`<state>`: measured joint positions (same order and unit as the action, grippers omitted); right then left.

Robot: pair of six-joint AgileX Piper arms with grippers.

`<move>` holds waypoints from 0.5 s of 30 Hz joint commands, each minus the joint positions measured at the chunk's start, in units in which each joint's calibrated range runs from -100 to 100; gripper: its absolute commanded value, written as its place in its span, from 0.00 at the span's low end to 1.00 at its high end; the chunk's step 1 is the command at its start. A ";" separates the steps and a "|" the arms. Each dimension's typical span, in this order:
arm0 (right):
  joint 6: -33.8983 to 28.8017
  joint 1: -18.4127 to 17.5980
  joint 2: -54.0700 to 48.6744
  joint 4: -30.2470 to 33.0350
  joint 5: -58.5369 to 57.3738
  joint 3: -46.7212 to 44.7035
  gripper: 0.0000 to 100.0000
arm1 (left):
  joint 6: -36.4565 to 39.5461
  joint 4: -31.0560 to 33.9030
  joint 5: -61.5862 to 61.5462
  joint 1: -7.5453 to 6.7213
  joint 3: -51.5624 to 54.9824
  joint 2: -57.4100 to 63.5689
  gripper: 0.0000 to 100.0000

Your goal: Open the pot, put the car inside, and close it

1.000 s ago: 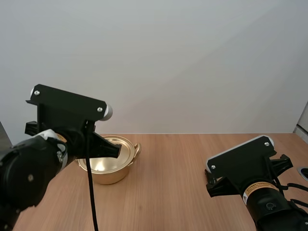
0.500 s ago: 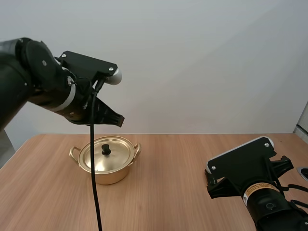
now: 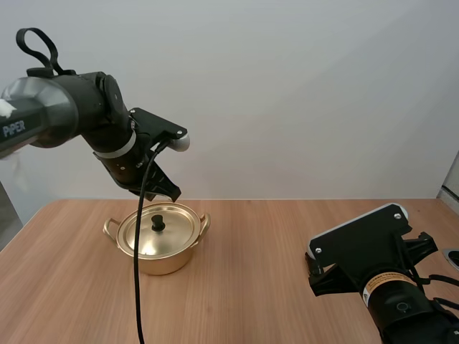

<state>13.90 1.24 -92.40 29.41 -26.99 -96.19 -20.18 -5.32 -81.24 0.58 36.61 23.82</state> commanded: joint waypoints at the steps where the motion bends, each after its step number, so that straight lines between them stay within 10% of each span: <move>1: -0.06 0.01 0.06 0.03 -0.05 0.08 0.00 | 0.61 -0.21 -0.29 0.06 -0.59 -1.10 0.09; 8: -0.06 0.01 0.06 0.03 -0.05 0.08 0.00 | 2.90 -0.33 -1.33 0.06 -1.77 -2.87 0.82; 15: -0.06 0.01 0.06 0.06 -0.21 0.08 0.00 | 3.46 -0.22 -2.81 0.06 -1.92 -5.40 0.91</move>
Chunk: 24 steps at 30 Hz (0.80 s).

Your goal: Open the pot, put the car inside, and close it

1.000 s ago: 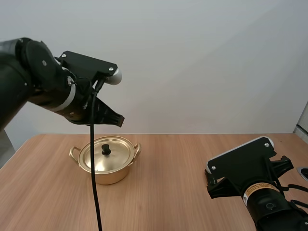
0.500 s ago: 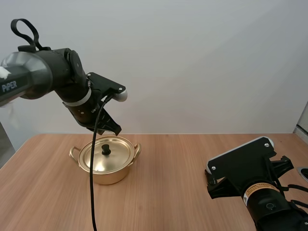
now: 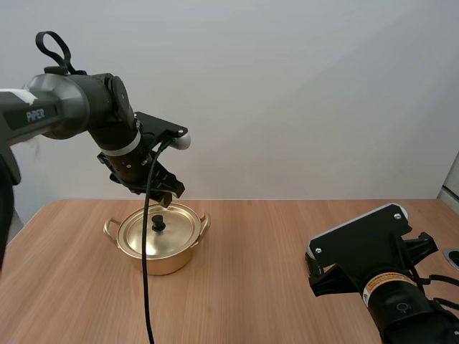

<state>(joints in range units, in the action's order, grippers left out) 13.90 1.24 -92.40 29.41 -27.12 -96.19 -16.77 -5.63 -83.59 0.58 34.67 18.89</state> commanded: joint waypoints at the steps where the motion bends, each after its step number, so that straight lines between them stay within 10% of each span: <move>1: -0.06 0.01 0.06 0.16 -0.06 0.08 0.00 | 0.02 0.10 -0.70 0.06 0.02 -0.90 0.91; 24: -0.06 0.01 0.06 0.50 -0.58 0.08 0.00 | 0.34 0.33 0.17 0.06 0.02 -10.81 0.91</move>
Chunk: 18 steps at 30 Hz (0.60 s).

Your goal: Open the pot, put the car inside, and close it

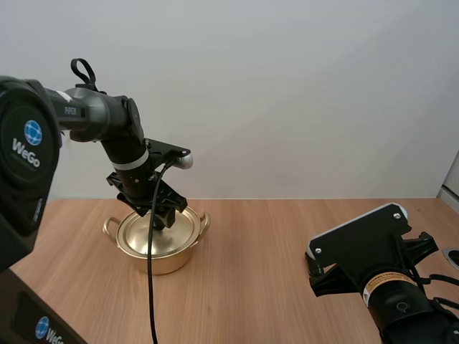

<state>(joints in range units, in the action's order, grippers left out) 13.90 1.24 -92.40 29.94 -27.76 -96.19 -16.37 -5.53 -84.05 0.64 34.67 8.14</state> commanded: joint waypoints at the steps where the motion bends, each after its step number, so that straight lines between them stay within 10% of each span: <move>1: -0.06 0.01 0.06 -0.03 0.06 0.08 0.00 | -0.05 0.22 1.14 0.00 0.02 -0.05 0.91; 18: -0.06 0.01 0.06 0.60 0.00 0.08 0.00 | -0.16 0.22 2.02 0.00 0.02 -2.42 0.91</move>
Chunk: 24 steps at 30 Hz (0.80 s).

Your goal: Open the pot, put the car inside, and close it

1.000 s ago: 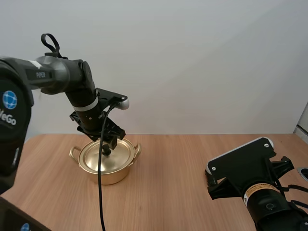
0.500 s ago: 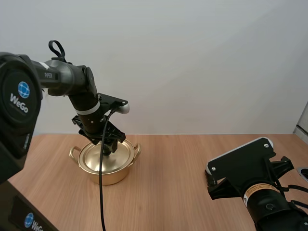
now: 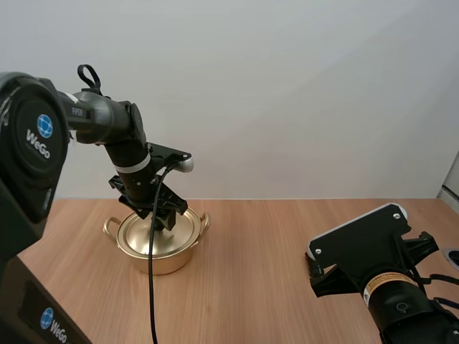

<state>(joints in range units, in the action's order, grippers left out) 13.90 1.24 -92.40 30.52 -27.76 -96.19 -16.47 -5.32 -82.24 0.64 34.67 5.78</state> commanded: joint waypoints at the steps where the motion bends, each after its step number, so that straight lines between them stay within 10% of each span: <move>1: -0.06 0.01 0.06 0.02 0.00 0.08 0.00 | -0.06 0.02 0.20 0.00 0.02 -0.06 0.91; 24: -0.06 0.01 0.06 0.15 0.00 0.08 0.00 | -0.37 0.02 0.89 0.00 0.02 -1.35 0.90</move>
<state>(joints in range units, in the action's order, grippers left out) 13.90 1.24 -92.40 30.67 -27.76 -96.19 -16.83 -5.32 -81.25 0.64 34.67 4.67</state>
